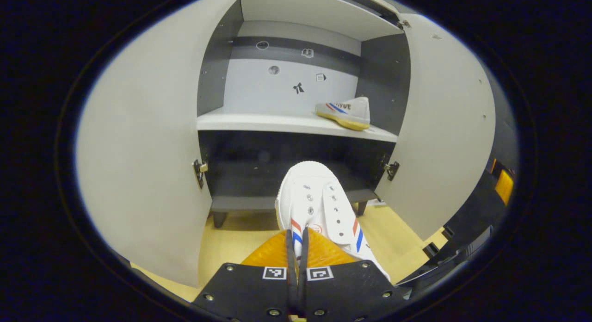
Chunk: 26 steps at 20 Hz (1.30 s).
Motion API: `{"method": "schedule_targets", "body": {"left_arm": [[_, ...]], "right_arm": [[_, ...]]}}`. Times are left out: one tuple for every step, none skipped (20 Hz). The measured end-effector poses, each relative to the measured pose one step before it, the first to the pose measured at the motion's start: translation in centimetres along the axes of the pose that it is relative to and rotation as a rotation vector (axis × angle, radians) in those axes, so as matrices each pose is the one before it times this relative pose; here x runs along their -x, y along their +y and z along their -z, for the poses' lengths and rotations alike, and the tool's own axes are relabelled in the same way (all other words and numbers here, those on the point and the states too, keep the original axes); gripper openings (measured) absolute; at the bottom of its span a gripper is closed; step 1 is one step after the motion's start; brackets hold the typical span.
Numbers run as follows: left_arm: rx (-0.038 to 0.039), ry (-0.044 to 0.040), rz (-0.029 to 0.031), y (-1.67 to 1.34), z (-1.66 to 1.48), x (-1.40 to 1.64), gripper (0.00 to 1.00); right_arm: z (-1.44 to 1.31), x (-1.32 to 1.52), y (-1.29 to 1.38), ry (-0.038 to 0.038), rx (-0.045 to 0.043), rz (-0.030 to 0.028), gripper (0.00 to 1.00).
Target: Grab one shoe with the right hand and put it into the shoe cabinet, grab the other shoe with the left hand and put it into the shoe cabinet; then close the right door with the right hand and the left door with the left hand.
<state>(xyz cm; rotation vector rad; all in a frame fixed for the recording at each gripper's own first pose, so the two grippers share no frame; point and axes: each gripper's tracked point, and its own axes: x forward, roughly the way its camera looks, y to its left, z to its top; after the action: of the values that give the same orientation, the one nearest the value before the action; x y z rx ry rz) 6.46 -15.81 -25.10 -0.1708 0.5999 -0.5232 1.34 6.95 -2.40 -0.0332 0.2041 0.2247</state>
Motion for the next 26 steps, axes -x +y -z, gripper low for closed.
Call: {"method": "schedule_targets", "body": {"left_arm": [[-0.00383, -0.02004, -0.00452, -0.109, -0.112, 0.341, 0.01], [-0.00621, -0.02048, 0.00033, -0.140, -0.178, 0.169, 0.01], [0.00003, -0.01888, -0.00422, 0.106, 0.208, -0.101, 0.00], [-0.00097, -0.01448, -0.00251, 0.005, -0.155, 0.125, 0.02], [0.00068, -0.01901, -0.00577, 0.054, -0.144, 0.105, 0.01], [0.00028, -0.01514, -0.00385, 0.002, -0.002, 0.096, 0.01], [-0.00015, -0.01799, -0.00448, -0.005, -0.007, 0.124, 0.01], [-0.00289, -0.01093, -0.00404, 0.091, -0.124, 0.139, 0.01], [-0.00300, -0.01708, -0.00454, -0.048, -0.191, 0.127, 0.01], [-0.00053, -0.01205, -0.00536, 0.052, -0.097, 0.009, 0.01], [0.00168, -0.01021, -0.00311, -0.062, 0.162, -0.088, 0.01], [0.00279, -0.01252, -0.00375, 0.071, -0.166, 0.072, 0.01], [0.00002, -0.00923, -0.00380, -0.003, 0.069, 0.105, 0.01], [-0.00502, -0.01076, -0.00365, 0.014, 0.025, -0.025, 0.01], [-0.00567, -0.00762, -0.00640, -0.017, 0.078, -0.071, 0.01], [-0.00963, -0.00921, -0.00387, -0.013, -0.126, -0.082, 0.01], [-0.00727, -0.00969, -0.00406, 0.018, -0.019, 0.007, 0.01], [-0.00766, -0.00745, -0.00123, -0.015, -0.038, -0.038, 0.01], [-0.00328, -0.00336, -0.00460, -0.003, 0.126, 0.053, 0.01], [0.00023, -0.00039, -0.00643, 0.040, 0.028, 0.005, 0.01], [0.00216, -0.00075, -0.00471, -0.065, -0.133, 0.088, 0.01], [0.00432, 0.00198, -0.00529, 0.005, 0.110, 0.047, 0.01], [0.00211, 0.00315, -0.00354, 0.043, -0.010, 0.005, 0.01], [0.00043, 0.00474, -0.00527, 0.022, -0.089, -0.011, 0.01], [-0.00124, 0.00413, -0.00513, 0.028, -0.061, -0.077, 0.01], [-0.00285, 0.01316, -0.00578, -0.034, 0.148, -0.056, 0.01]], "right_arm": [[0.089, 0.164, -0.045, 0.00002, -0.00420, -0.00188, 0.98], [0.185, 0.115, -0.113, 0.00015, -0.00568, -0.00041, 0.98], [0.063, 0.176, -0.169, 0.00120, -0.00569, 0.00009, 0.98], [0.175, 0.145, -0.196, 0.00022, -0.00604, 0.00074, 0.98], [0.092, 0.188, -0.197, 0.00104, -0.00407, 0.00185, 0.98], [0.173, 0.072, -0.295, 0.00232, -0.00255, 0.00315, 0.98], [0.075, 0.141, -0.320, 0.00147, -0.00273, 0.00474, 0.98], [0.112, 0.210, -0.275, 0.00066, -0.00368, 0.00339, 0.98], [0.118, 0.086, -0.249, 0.00204, -0.00328, 0.00387, 0.98], [0.214, 0.066, -0.392, 0.00290, -0.00312, 0.00506, 0.98], [0.213, 0.044, -0.224, 0.00419, -0.00425, 0.00426, 0.98], [0.285, 0.042, -0.278, 0.00473, -0.00547, 0.00406, 0.98], [0.253, 0.057, -0.199, 0.00510, -0.00594, 0.00383, 0.98], [0.297, 0.068, -0.207, 0.00558, -0.00492, 0.00395, 0.96], [0.249, 0.027, -0.283, 0.00582, -0.00415, 0.00527, 0.98], [0.254, 0.018, -0.218, 0.00548, -0.00368, 0.00487, 0.98], [0.265, -0.013, -0.280, 0.00710, -0.00462, 0.00669, 0.98], [0.337, -0.002, -0.201, 0.00778, -0.00494, 0.00338, 0.98], [0.276, 0.038, -0.242, 0.00841, -0.00311, 0.00549, 0.98], [0.344, -0.016, -0.294, 0.00739, 0.00004, 0.00550, 0.98], [0.218, 0.017, -0.238, 0.00523, 0.00002, 0.00683, 0.98], [0.241, 0.004, -0.218, 0.00622, -0.00116, 0.00600, 0.98], [0.214, 0.048, -0.137, 0.00616, -0.00347, 0.00461, 0.98], [0.354, -0.013, -0.195, 0.00598, -0.00369, 0.00415, 0.98], [0.240, 0.011, -0.062, 0.00651, -0.00251, 0.00270, 0.96], [0.339, -0.038, -0.141, 0.00655, -0.00146, 0.00261, 0.98]]}}
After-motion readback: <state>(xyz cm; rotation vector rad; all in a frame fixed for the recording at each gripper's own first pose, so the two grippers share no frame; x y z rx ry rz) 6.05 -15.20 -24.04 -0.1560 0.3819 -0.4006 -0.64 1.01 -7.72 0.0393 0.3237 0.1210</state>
